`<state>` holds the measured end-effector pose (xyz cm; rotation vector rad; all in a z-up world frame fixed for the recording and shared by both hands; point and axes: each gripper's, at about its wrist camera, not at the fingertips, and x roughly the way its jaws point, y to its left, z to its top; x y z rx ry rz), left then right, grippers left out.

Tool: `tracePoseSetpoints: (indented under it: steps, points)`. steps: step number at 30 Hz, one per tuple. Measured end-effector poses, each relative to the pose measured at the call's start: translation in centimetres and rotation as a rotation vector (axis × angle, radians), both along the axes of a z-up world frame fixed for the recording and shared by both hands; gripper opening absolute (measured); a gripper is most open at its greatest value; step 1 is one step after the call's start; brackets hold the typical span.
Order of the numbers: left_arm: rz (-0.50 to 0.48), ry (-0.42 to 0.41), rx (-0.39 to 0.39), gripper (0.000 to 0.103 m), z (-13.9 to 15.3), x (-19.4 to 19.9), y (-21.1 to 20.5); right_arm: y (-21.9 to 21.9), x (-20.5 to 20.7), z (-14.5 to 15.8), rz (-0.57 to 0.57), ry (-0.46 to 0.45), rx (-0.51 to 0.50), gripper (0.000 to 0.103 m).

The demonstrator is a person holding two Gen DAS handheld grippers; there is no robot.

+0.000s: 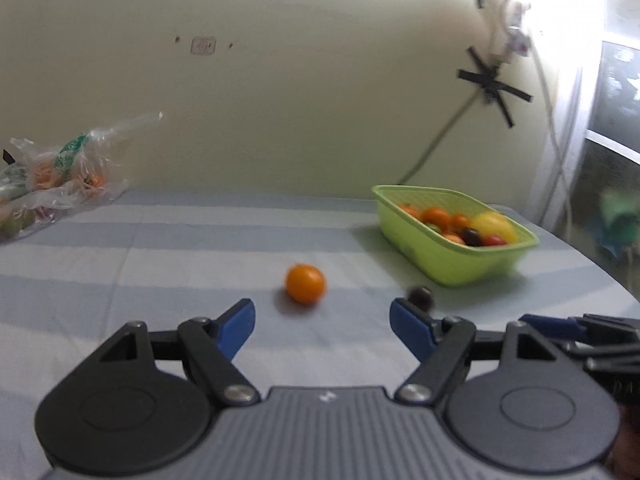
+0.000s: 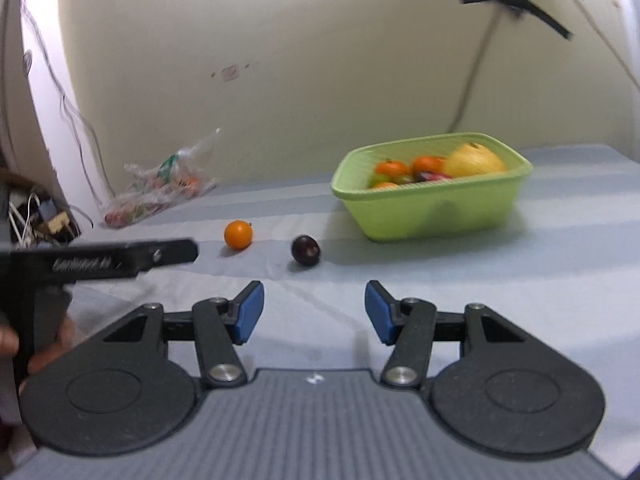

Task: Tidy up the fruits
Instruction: 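Grasp the orange tomato with the left gripper while the right grasps the dark tomato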

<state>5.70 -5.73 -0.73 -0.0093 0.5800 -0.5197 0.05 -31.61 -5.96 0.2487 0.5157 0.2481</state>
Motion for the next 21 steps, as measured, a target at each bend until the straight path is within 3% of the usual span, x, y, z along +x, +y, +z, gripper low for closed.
tracePoseSetpoints:
  steps: [6, 8, 13, 16, 17, 19, 21]
  points:
    - [-0.004, 0.072, -0.006, 0.072, -1.0, 5.0, -1.8, 1.1, 5.0, -0.5, 0.073, 0.058, -0.096, 0.058]
    - [-0.022, 0.085, 0.010, 0.062, -1.5, 6.0, -2.7, 1.5, 6.0, -0.8, 0.092, 0.070, -0.127, 0.058]
    - [-0.012, 0.118, 0.017, 0.051, -2.6, 6.9, -3.1, 2.2, 7.5, -1.2, 0.122, 0.079, -0.154, 0.058]
    - [-0.011, 0.109, 0.028, 0.038, -2.7, 6.8, -3.2, 2.5, 8.3, -1.5, 0.132, 0.092, -0.169, 0.058]
    - [-0.009, 0.112, 0.028, 0.031, -2.7, 6.8, -3.2, 2.5, 8.4, -1.5, 0.131, 0.090, -0.172, 0.050]
    - [-0.013, 0.114, 0.023, 0.031, -2.7, 6.5, -3.1, 2.7, 8.3, -1.6, 0.131, 0.083, -0.195, 0.030]
    - [-0.024, 0.116, 0.010, 0.031, -2.3, 6.0, -3.1, 2.6, 8.0, -1.6, 0.131, 0.079, -0.187, 0.026]
